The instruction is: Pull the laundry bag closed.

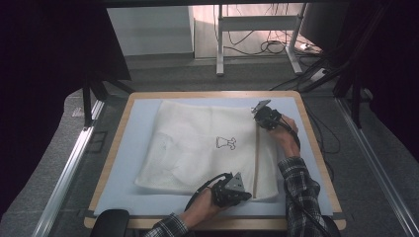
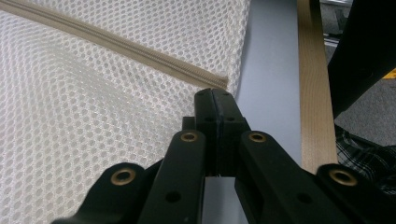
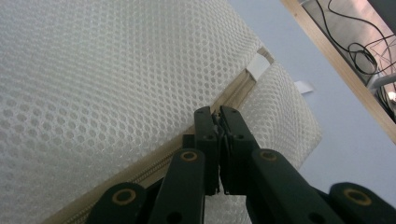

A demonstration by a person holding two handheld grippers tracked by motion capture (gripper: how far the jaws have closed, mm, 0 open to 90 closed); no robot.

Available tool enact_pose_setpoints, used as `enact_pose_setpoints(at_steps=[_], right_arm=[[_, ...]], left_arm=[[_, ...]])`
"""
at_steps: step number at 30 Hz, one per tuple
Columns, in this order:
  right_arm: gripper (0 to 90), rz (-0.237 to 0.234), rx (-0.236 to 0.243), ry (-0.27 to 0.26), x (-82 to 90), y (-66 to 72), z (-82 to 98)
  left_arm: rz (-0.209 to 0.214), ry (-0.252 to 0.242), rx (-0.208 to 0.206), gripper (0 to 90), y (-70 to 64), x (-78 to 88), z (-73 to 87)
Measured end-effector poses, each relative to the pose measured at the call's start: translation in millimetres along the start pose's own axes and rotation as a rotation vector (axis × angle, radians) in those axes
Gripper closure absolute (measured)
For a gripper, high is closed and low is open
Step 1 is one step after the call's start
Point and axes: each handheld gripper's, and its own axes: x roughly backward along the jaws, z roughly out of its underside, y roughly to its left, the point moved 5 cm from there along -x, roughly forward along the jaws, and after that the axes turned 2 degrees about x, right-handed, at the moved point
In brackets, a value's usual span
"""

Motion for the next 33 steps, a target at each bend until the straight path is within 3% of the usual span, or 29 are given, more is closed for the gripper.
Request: enact_pose_setpoints(at_steps=[5, 22, 27, 33], right_arm=[[86.2, 0.013, -0.01, -0.006, -2.7, -3.7, -4.1], [86.3, 0.062, 0.029, 0.002, -13.0, -13.2, -15.8], [86.3, 0.079, 0.022, 0.002, -18.4, -15.2, -19.7], [86.0, 0.101, -0.025, 0.018, -28.0, -18.7, -22.0]], left_arm=[[-0.001, 0.0, -0.001, 90.0, -0.1, 0.0, 0.0], [-0.003, -0.003, -0.001, 90.0, -0.6, -0.2, 0.1], [-0.007, -0.003, -0.005, 90.0, -1.1, -0.2, 0.1], [-0.012, -0.005, -0.008, 90.0, -1.6, -0.2, 0.2]])
